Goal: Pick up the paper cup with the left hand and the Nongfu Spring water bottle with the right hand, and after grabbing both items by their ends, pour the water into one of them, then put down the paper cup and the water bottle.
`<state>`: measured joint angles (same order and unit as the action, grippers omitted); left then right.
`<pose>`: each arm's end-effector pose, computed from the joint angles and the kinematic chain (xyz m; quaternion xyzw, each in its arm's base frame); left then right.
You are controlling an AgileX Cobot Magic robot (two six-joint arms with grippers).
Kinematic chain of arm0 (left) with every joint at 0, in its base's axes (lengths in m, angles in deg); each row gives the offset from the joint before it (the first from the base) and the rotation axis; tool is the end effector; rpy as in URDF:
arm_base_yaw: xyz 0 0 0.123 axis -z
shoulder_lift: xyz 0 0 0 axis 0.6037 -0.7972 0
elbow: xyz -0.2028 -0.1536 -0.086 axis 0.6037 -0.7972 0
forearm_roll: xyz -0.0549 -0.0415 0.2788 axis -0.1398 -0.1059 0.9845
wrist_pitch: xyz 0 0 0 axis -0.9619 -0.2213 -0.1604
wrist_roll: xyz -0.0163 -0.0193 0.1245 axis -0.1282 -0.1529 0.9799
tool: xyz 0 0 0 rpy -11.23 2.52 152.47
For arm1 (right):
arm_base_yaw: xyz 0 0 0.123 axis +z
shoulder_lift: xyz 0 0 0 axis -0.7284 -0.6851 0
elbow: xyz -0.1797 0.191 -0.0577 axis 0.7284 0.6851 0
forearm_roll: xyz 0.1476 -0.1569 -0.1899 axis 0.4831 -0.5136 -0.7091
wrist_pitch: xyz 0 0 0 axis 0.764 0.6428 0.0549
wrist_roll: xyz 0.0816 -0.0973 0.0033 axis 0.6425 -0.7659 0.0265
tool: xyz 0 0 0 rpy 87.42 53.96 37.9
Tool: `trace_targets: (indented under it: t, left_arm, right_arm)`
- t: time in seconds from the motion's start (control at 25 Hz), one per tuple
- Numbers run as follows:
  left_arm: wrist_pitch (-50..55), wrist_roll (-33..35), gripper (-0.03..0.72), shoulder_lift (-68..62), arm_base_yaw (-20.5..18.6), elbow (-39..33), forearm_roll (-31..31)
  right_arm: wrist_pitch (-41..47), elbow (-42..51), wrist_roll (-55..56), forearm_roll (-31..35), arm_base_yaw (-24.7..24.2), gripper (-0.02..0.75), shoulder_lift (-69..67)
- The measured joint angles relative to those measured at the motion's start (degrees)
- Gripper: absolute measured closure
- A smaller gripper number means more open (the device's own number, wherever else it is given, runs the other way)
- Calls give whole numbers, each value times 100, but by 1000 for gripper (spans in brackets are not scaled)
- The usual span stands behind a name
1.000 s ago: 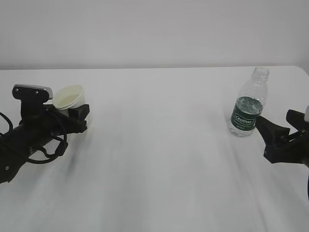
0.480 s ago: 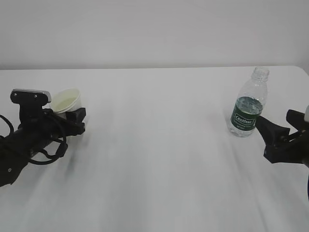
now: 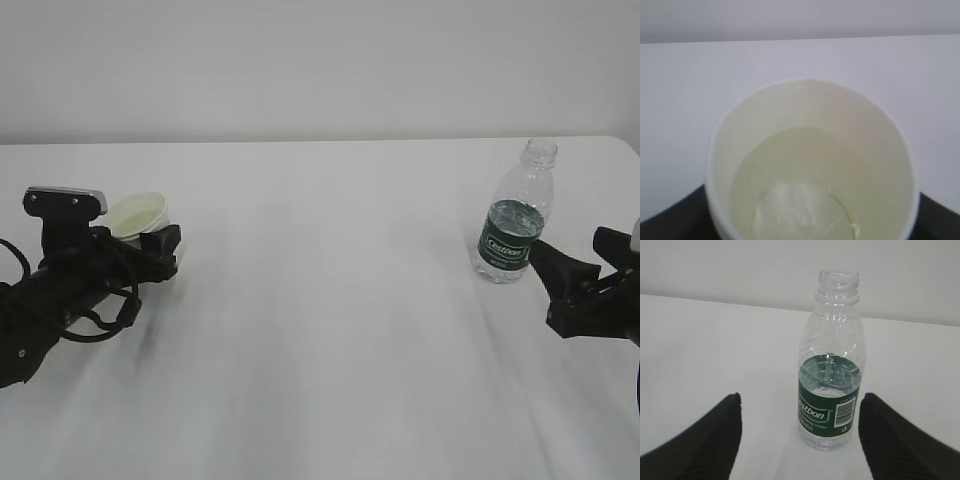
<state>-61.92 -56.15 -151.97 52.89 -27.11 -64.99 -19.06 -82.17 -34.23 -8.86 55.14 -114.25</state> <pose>0.3656 -0.1055 0.0094 0.0697 0.7864 -0.1253 0.6008 0.2569 0.0468 0.0852 -0.0999 0.7676 0.0558 0.6306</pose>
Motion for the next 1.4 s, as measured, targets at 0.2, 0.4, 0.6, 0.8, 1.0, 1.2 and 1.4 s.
trace_targets:
  t: [0.2, 0.4, 0.6, 0.8, 1.0, 1.2, 1.4]
  left_arm:
    - [-36, 0, 142, 0, 0, 0, 94]
    - [-47, 10, 100, 0, 0, 0, 220]
    - [-47, 9, 95, 0, 0, 0, 233]
    - [-68, 9, 95, 0, 0, -54, 246]
    - [-82, 9, 95, 0, 0, -294, 270]
    - [-82, 9, 95, 10, 0, -575, 402]
    - [-82, 9, 96, 263, 0, -866, 458]
  right_arm:
    - [0, 0, 0, 0, 0, 184, 0]
    - [0, 0, 0, 0, 0, 184, 0]
    - [0, 0, 0, 0, 0, 184, 0]
    - [0, 0, 0, 0, 0, 184, 0]
    - [0, 0, 0, 0, 0, 184, 0]
    - [0, 0, 0, 0, 0, 184, 0]
    - [0, 0, 0, 0, 0, 184, 0]
